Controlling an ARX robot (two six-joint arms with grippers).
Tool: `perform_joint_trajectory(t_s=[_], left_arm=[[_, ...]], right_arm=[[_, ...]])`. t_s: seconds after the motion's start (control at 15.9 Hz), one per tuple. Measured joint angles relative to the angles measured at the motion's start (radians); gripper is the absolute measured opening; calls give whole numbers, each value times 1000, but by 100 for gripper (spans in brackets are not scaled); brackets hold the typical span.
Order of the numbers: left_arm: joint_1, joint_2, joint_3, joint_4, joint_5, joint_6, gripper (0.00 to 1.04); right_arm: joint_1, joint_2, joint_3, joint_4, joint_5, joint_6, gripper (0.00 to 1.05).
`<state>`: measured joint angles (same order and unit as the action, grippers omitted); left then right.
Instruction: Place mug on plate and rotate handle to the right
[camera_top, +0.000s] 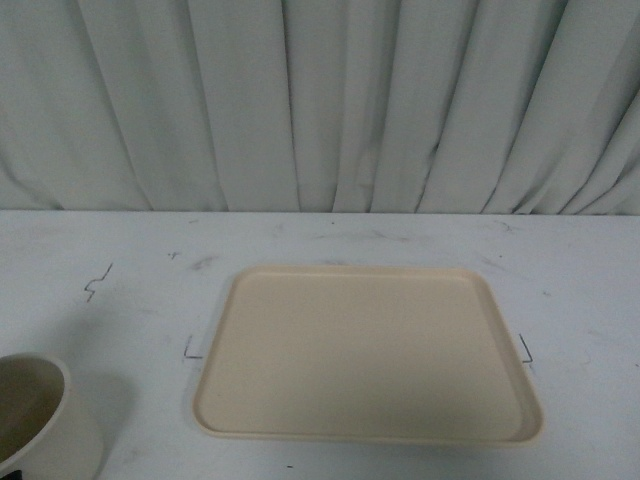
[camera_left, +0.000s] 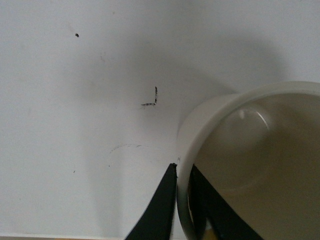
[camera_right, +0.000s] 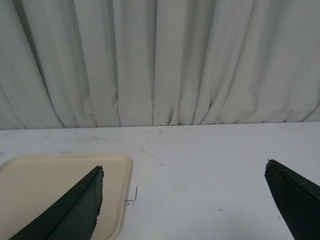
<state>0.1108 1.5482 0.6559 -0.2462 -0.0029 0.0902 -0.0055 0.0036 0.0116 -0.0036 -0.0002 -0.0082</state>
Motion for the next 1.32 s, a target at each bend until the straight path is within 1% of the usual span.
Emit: perform_joint_trajectory(t_s=[0.06, 0.13, 0.25, 0.38, 0.57, 0.69, 0.76, 0.82, 1.13, 1.32], left_arm=[[-8, -40, 2, -23, 4, -5, 4], [-23, -75, 13, -44, 0, -2, 3], [-95, -105, 89, -69, 5, -4, 3], [-203, -95, 174, -71, 13, -14, 3], [-390, -6, 291, -65, 21, -41, 3], [-484, 69, 332, -63, 23, -56, 3], [-518, 104, 349, -63, 29, -58, 3], [-567, 185, 406, -57, 25, -61, 3], [-607, 326, 556, -79, 13, -63, 3], [-608, 348, 574, -87, 12, -63, 3]], right_arm=[[0, 0, 0, 0, 0, 0, 98], [0, 0, 0, 0, 0, 0, 98], [0, 0, 0, 0, 0, 0, 98], [0, 0, 0, 0, 0, 0, 98], [0, 0, 0, 0, 0, 0, 98], [0, 0, 0, 0, 0, 0, 98], [0, 0, 0, 0, 0, 0, 98], [0, 0, 0, 0, 0, 0, 98], [0, 0, 0, 0, 0, 0, 98], [0, 0, 0, 0, 0, 0, 98]])
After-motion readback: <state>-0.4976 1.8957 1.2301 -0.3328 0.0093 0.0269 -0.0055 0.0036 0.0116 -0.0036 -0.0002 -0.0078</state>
